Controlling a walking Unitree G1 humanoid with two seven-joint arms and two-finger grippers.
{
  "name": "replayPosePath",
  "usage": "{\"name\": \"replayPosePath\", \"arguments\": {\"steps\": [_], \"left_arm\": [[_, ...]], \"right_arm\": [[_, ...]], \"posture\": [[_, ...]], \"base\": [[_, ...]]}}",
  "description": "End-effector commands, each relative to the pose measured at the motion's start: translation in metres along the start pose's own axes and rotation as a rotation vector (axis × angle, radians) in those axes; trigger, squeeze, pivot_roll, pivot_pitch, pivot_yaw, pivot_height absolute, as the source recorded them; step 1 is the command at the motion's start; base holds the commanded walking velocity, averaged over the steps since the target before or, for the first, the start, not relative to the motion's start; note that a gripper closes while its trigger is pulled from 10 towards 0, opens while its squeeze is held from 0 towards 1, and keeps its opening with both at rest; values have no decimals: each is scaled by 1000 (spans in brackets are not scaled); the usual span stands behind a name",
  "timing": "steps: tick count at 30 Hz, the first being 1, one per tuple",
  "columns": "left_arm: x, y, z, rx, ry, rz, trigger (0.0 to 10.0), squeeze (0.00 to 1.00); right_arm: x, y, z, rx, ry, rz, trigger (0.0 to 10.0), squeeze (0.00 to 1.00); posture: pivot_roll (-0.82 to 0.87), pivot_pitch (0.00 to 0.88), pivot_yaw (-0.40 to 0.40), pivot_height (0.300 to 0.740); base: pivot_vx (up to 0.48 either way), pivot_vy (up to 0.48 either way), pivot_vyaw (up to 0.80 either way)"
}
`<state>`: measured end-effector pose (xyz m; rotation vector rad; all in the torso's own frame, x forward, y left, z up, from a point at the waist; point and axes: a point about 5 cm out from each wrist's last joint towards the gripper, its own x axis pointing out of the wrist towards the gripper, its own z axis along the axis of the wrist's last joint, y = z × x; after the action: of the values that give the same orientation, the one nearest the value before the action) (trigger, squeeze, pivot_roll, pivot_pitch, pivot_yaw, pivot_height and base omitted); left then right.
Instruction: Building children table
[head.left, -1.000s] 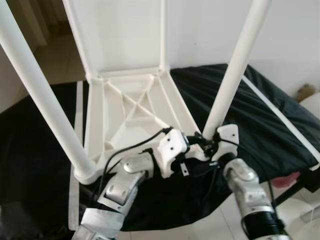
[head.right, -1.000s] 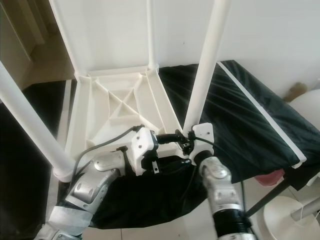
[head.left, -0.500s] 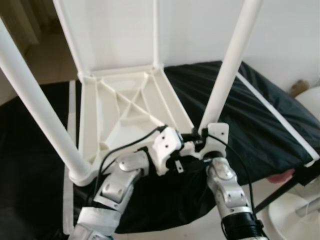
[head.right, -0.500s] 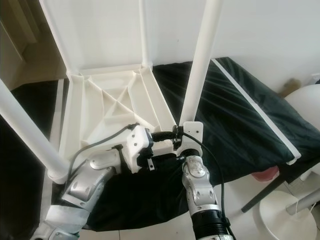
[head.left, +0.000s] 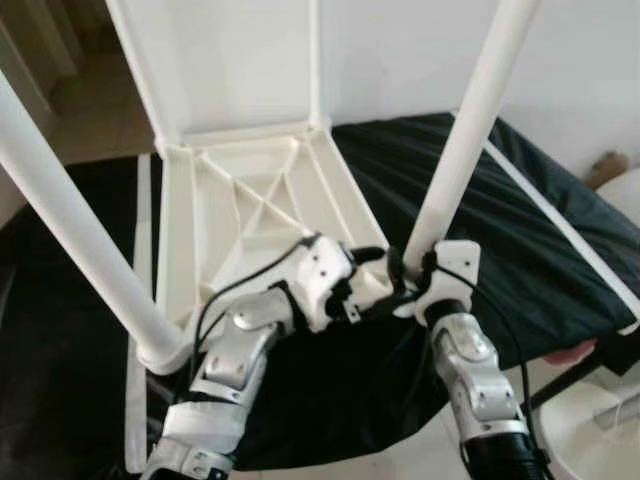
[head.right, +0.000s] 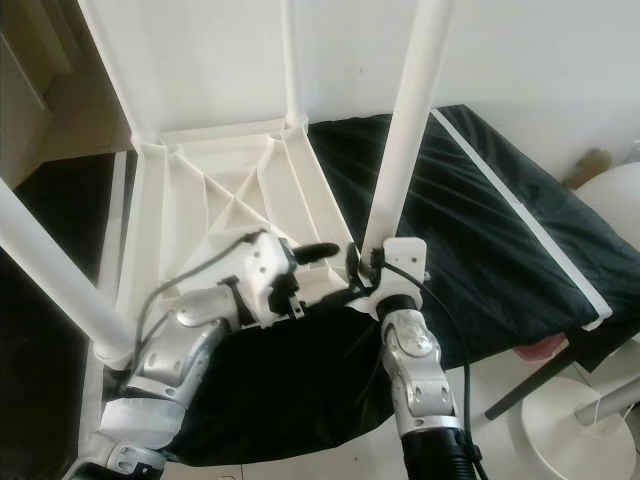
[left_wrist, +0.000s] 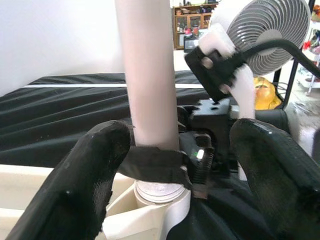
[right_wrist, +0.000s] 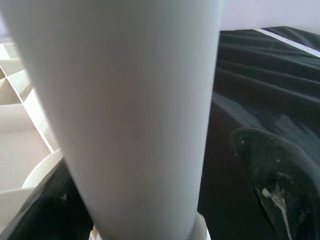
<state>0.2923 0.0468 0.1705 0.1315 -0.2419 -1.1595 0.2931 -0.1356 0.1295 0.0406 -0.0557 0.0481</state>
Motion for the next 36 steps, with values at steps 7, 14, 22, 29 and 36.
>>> {"name": "replayPosePath", "arguments": {"steps": [7, 14, 22, 29, 36], "left_arm": [[-26, 56, -13, -21, 76, 700, 10000, 0], [-45, 74, -18, -160, 47, 969, 10000, 0], [-80, 81, -33, -387, -50, 1359, 10000, 0], [-110, 83, -34, -298, -4, 1590, 10000, 0], [-135, 81, -32, -202, 60, 1789, 10000, 0]], "right_arm": [[-7, 12, -5, -44, 11, 54, 10000, 0], [-4, 15, -4, -51, 14, 60, 10000, 0], [-3, 16, -5, -61, 20, 68, 10000, 0], [-1, 18, -5, -61, 26, 97, 10000, 0], [2, 19, -6, -65, 32, 111, 10000, 0]], "posture": [[-5, 0, 3, 740], [7, 0, 2, 740], [14, 0, -2, 740], [13, 0, -1, 740], [18, 0, 0, 740]], "base": [[0, 0, 0], [0, 0, 0], [0, 0, 0], [0, 0, 0], [0, 0, 0]]}}
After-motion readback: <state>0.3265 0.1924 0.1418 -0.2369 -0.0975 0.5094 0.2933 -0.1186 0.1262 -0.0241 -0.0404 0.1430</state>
